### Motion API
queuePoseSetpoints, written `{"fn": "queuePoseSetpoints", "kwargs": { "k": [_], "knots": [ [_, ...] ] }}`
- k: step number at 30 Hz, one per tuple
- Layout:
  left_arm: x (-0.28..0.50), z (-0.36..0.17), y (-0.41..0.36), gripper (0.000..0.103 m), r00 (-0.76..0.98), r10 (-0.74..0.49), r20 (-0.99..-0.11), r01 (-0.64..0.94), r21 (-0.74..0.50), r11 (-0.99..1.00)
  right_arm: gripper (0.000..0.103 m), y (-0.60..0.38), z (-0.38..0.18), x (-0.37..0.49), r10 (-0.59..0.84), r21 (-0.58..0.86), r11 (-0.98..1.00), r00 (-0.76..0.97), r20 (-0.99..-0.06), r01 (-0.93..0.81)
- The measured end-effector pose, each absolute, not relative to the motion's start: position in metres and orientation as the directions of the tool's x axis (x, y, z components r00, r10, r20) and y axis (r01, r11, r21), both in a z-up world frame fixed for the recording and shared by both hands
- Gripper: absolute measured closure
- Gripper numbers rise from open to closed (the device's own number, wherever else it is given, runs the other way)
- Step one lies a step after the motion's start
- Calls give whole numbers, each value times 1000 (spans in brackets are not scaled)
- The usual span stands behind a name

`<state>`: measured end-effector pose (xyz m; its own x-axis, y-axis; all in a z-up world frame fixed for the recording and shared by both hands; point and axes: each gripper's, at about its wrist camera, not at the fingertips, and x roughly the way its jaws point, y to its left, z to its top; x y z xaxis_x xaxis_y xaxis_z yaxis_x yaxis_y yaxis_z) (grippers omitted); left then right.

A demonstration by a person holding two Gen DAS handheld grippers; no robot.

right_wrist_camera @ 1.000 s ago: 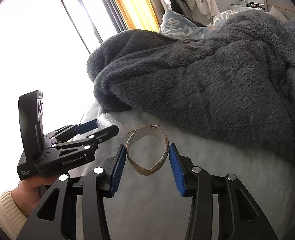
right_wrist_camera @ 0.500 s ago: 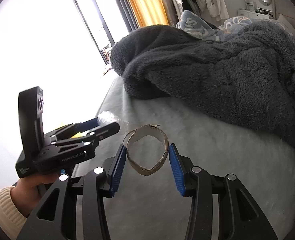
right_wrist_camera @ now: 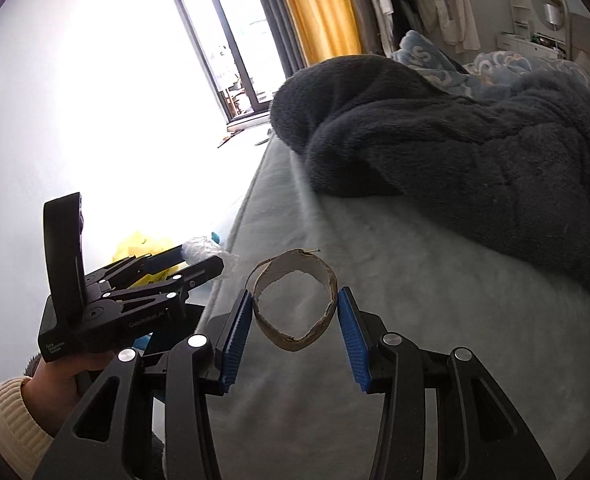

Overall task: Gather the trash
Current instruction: 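Carry the bubble wrap with left gripper while right carries the tube over bin, then open the left gripper to drop the bubble wrap into the bin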

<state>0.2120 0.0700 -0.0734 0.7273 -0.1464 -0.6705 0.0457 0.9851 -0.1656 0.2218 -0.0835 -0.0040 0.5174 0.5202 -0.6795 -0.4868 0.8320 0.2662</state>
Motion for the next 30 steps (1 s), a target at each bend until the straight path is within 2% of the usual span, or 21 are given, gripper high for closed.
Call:
{"fn": "queuePoseSetpoints", "kwargs": {
  "k": [18,25,30],
  "knots": [
    [196,-116,162,40,616,-54,-786,-110,-154,982,58,31,-7,214,605,257,720,402,-687,-645],
    [192,-146,197,40,504,-32,-863,-166,-133,977,58,74,-16,220,634,282,675,340,-695,-682],
    [183,-164,222,34,428,-34,-903,-217,-139,966,58,105,-25,221,644,294,650,302,-703,-701]
  ]
}}
